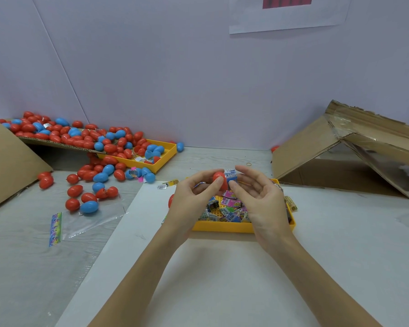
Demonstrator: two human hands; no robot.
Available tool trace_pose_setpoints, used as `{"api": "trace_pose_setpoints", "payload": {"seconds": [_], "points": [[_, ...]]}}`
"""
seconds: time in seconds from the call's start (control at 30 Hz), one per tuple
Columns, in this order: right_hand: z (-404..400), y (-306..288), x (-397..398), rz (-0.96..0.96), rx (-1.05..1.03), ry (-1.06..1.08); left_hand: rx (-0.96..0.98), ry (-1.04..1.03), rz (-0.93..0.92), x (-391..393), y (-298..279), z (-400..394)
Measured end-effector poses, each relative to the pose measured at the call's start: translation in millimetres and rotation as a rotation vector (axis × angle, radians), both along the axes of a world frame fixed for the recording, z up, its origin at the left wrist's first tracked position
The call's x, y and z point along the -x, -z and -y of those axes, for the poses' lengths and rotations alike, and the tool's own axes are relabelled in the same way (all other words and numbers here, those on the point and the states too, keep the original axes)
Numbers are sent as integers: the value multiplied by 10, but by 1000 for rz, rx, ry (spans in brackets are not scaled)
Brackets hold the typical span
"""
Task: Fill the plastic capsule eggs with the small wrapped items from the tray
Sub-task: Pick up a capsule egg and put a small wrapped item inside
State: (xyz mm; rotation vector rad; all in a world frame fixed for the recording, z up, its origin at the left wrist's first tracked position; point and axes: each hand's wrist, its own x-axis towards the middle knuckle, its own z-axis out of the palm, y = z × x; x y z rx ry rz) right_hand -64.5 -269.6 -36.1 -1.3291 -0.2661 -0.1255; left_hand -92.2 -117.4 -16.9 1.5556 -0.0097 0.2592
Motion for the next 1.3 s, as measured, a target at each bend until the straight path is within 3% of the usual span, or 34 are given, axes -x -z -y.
{"api": "trace_pose_setpoints", "payload": {"seconds": [0.37,0.63,1.03,1.3], "points": [[11,1,4,-42,53,-70,-142,-11,151,-11,8,-37],[57,-82,20,-154,-24,-195,-371,23,290,-21,2,-113],[116,-175,-1,-409,-275,-472,-527,-89,505,-3,2,-215],[126,-215,8,-520,-267,-543,-639,-145,682,-1,33,-239]]}}
